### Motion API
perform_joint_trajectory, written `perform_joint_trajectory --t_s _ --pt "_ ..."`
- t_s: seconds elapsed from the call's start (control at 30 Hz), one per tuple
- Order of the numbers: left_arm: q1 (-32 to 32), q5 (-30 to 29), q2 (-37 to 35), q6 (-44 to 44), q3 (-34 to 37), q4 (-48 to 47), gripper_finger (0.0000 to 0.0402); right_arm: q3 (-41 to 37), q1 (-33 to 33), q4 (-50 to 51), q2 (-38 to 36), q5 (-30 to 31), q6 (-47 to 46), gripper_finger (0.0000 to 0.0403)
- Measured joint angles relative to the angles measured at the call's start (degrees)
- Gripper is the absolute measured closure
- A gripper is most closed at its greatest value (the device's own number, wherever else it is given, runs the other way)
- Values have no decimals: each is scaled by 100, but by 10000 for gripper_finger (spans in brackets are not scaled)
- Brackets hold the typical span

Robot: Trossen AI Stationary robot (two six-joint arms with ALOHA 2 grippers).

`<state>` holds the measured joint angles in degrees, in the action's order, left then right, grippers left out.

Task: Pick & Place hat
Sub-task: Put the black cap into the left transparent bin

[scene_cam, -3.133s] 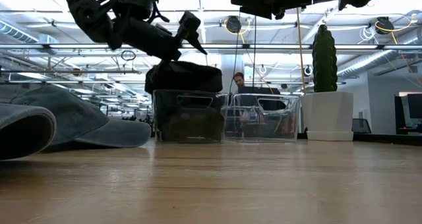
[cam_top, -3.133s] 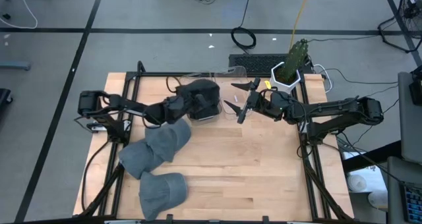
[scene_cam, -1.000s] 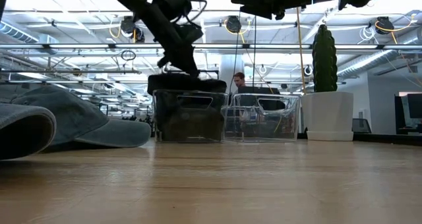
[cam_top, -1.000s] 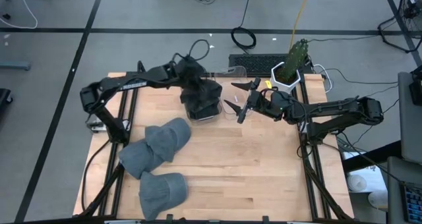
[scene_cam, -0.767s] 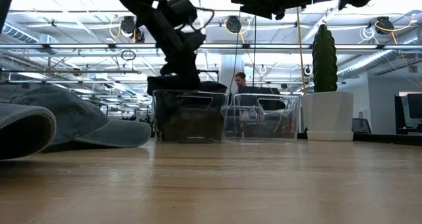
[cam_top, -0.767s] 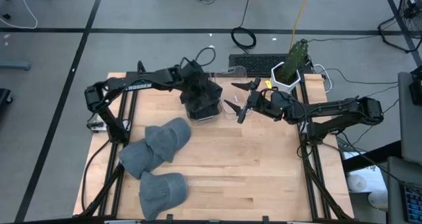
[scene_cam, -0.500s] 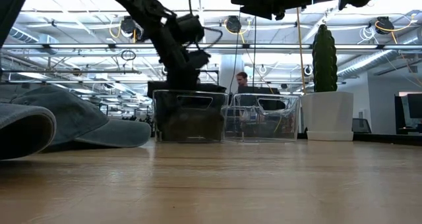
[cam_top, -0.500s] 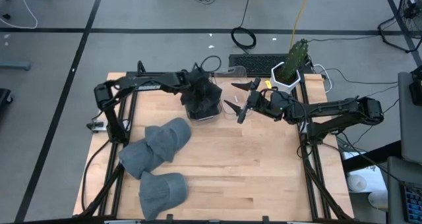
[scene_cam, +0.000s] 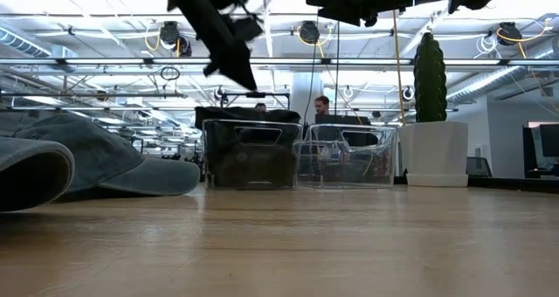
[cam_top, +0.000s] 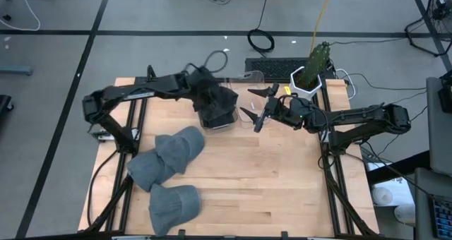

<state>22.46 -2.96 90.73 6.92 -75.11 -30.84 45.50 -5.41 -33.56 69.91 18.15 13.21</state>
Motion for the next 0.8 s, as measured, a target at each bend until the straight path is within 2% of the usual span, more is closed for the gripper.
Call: perform_joint_trajectory --t_s 0.1,0.17,0.33,0.43,0.63,0.8 --pt "104 -854 -256 -243 -11 116 401 0 0 -1 0 -1 -4 74" --pt "327 -1116 -261 -386 -11 155 401 0 0 -2 0 -9 -7 74" --pt "941 32 352 -402 -2 464 401 0 0 -4 0 -13 -11 74" --pt "1069 142 795 -419 0 458 401 0 0 -25 0 -13 -11 74" --pt "1113 1004 1346 -541 -9 64 401 0 0 -4 0 -13 -11 74" --pt "1079 1077 1550 -694 -32 60 401 0 0 -2 0 -9 -11 74"
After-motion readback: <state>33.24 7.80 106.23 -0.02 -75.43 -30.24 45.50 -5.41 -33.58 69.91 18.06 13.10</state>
